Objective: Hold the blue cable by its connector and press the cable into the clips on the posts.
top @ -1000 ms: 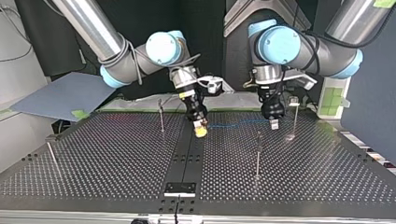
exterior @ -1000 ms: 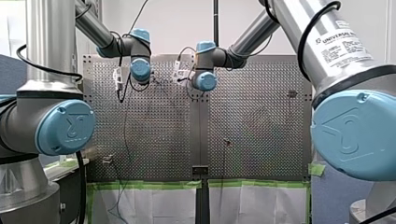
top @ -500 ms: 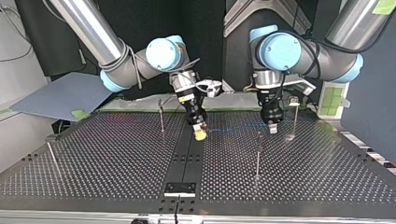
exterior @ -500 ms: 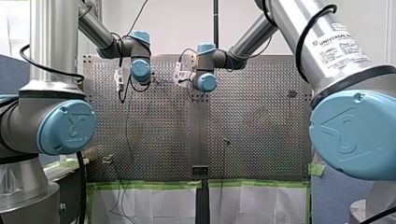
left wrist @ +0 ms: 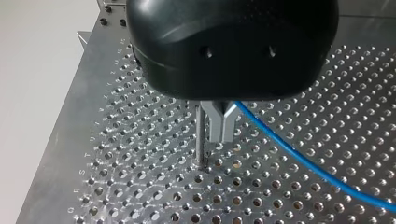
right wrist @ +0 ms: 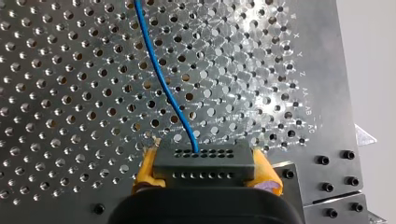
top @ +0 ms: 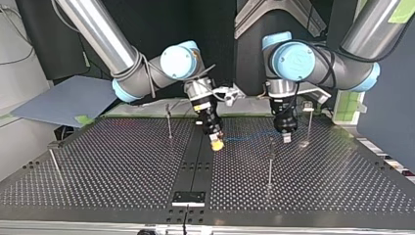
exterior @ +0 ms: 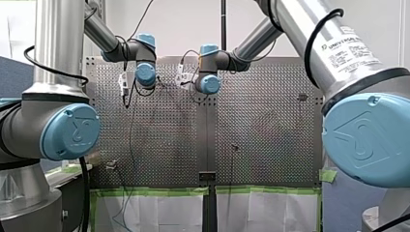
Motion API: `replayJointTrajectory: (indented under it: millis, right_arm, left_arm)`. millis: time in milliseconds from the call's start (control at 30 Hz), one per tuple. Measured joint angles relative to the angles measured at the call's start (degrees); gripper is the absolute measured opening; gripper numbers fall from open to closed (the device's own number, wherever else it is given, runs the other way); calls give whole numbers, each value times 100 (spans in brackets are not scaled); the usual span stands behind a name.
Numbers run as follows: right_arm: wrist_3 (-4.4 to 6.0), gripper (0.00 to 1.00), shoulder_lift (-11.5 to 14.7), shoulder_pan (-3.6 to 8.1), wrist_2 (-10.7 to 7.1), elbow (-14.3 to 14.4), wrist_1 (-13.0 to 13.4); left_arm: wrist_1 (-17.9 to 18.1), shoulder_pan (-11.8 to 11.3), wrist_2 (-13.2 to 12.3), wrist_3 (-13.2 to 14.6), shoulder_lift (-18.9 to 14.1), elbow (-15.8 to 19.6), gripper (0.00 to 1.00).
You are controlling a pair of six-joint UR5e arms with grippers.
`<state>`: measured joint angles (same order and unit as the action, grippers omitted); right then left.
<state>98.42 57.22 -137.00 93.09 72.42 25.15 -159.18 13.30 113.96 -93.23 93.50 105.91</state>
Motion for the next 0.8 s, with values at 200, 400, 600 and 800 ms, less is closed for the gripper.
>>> replayJointTrajectory:
  millis: [200,400,600,800]
  right_arm:
    - [9,0,-77,-3,-7,-129,-21]
    - [19,0,-176,1,-9,-263,-38]
    - [21,0,-263,29,-9,-362,-47]
    - [21,0,-387,35,-9,-487,-66]
  left_arm:
    - [0,-66,-73,-18,52,-89,0]
    - [-60,-98,-117,-90,198,-236,0]
    - [-36,-144,-188,-106,302,-303,0]
    - [-22,-200,-262,-143,311,-417,0]
